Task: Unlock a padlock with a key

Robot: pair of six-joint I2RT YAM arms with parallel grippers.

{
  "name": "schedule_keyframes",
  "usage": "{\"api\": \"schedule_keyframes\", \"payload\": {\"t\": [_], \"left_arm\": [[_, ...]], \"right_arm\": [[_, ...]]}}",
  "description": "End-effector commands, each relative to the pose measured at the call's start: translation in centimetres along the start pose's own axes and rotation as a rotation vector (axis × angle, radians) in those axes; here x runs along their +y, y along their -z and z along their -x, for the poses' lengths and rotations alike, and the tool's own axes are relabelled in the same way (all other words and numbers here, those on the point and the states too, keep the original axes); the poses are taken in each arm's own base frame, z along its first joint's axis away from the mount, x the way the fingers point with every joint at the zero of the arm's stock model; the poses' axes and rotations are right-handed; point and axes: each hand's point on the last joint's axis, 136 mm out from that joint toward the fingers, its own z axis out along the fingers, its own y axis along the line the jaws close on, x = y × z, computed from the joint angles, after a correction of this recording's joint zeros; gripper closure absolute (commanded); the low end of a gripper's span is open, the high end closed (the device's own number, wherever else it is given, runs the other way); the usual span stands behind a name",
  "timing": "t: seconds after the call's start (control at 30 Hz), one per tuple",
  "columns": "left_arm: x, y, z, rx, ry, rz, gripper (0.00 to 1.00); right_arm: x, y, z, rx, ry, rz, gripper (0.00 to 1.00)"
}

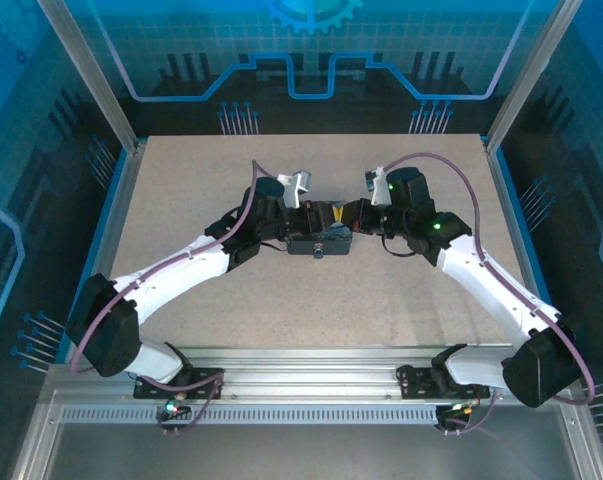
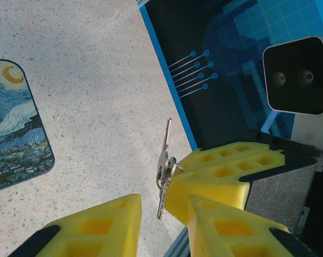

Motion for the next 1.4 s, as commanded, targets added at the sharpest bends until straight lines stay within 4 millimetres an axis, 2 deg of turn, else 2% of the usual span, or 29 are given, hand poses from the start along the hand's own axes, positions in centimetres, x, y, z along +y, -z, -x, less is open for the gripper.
{"api": "schedule_keyframes", "payload": {"t": [0.0, 0.1, 0.2, 0.33, 0.6, 0.73, 0.87, 1.0, 1.1, 1.17, 1.23, 1.37], "left_arm": [[-1.4, 0.5, 1.3, -0.031, -0.046, -0.031, 0.75], [-1.3, 0.6, 1.5, -0.04, -0.049, -0.026, 0.75], [-1.1, 0.9, 1.7, -0.052, -0.048, -0.011, 0.67], [-0.5, 1.5, 2.3, -0.078, -0.045, 0.004, 0.68], [-1.2, 2.0, 2.7, -0.09, -0.057, -0.023, 0.69], [-1.4, 1.9, 2.7, -0.088, -0.062, -0.03, 0.74], [-1.4, 2.0, 2.7, -0.091, -0.064, -0.028, 0.83], [-1.4, 2.1, 2.7, -0.09, -0.07, -0.026, 1.0], [-1.2, 2.3, 2.6, -0.087, -0.078, -0.009, 1.0], [-1.0, 2.5, 2.7, -0.082, -0.08, 0.001, 1.0], [-0.7, 2.7, 2.6, -0.062, -0.084, 0.022, 1.0], [0.2, 3.1, 2.2, 0.012, -0.099, 0.083, 1.0]], "right_arm": [[2.3, 0.6, 0.3, -0.015, 0.022, 0.086, 0.98], [2.5, 0.6, 0.2, -0.012, 0.022, 0.092, 0.98], [2.6, 0.7, 0.1, -0.01, 0.022, 0.099, 0.98], [2.8, 0.8, 0.1, -0.008, 0.019, 0.114, 0.98], [2.8, 0.4, -0.2, 0.004, 0.009, 0.125, 0.99], [2.8, 0.3, -0.3, 0.009, 0.003, 0.13, 0.99], [2.9, 0.3, -0.3, 0.009, 0.005, 0.133, 0.99], [2.8, 0.2, -0.5, 0.018, 0.006, 0.132, 0.98], [2.4, 0.2, -0.7, 0.027, 0.004, 0.128, 0.94], [1.8, 0.2, -0.6, 0.032, -0.012, 0.126, 0.86], [0.6, 0.3, -0.4, 0.029, -0.037, 0.113, 0.78], [-1.4, 1.1, 0.0, 0.01, -0.059, 0.094, 0.68]]}}
